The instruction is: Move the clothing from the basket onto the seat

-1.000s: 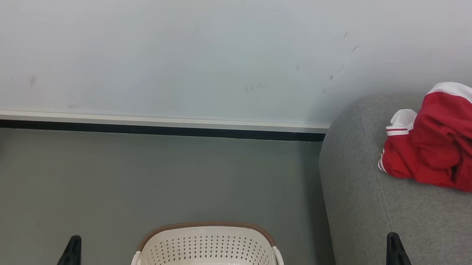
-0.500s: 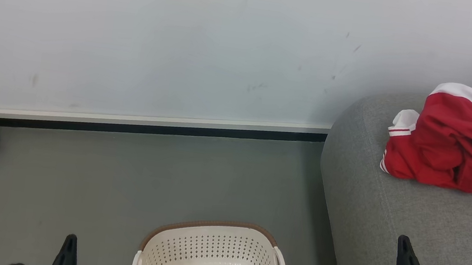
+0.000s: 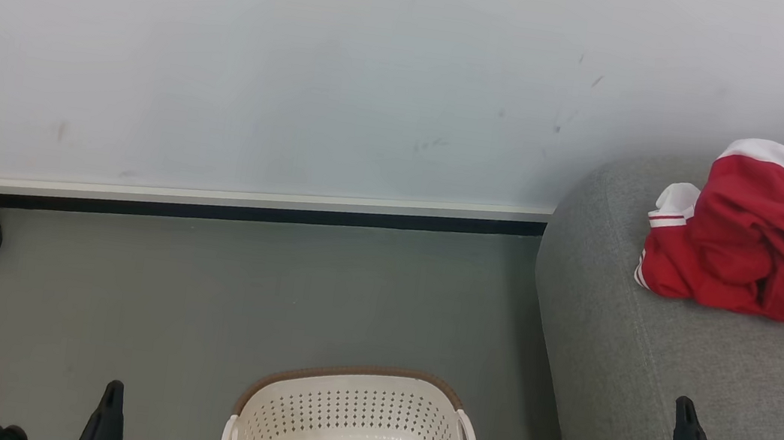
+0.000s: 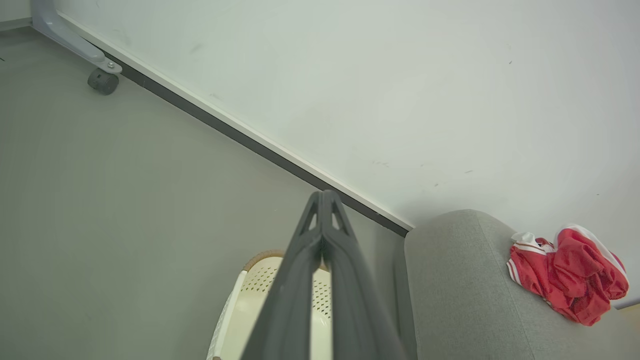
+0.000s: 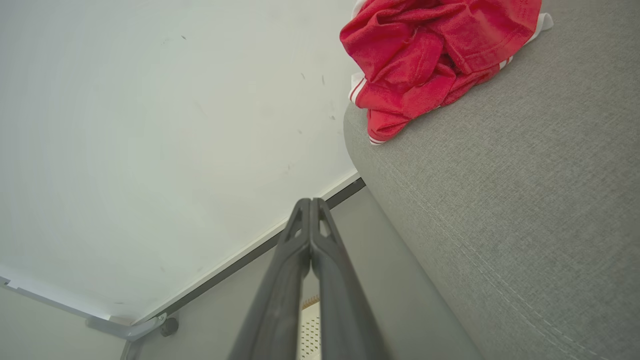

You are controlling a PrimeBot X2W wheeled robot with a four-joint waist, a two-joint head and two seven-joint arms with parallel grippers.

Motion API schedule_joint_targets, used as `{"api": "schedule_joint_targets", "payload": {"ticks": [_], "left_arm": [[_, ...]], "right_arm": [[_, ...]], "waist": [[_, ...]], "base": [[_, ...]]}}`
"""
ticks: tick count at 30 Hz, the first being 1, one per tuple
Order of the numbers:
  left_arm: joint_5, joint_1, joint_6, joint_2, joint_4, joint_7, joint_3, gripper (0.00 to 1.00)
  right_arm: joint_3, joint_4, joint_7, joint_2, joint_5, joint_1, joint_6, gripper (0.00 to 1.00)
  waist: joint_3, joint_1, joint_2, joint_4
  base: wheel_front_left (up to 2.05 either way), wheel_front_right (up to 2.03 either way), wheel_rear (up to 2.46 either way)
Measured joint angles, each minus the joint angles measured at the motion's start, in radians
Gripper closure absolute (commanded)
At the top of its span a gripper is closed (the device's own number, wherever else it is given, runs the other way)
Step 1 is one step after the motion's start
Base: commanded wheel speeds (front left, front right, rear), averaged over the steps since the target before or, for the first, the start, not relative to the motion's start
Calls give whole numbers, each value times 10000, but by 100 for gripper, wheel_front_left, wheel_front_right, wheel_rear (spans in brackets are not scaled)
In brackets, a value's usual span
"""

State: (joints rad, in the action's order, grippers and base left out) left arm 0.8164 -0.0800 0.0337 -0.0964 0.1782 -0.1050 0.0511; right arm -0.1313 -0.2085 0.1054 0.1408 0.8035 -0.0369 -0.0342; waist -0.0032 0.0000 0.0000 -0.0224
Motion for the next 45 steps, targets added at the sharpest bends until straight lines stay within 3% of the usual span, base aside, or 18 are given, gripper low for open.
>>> {"api": "schedule_joint_targets", "payload": {"ticks": [45], "left_arm": [[5570, 1099, -1072, 368, 834, 1567, -1026, 100]], "right_arm": [[1902, -639, -1578, -679, 5674, -355, 1085, 100]], "waist": [[35, 0, 0, 161]], "base": [[0, 0, 0]]}}
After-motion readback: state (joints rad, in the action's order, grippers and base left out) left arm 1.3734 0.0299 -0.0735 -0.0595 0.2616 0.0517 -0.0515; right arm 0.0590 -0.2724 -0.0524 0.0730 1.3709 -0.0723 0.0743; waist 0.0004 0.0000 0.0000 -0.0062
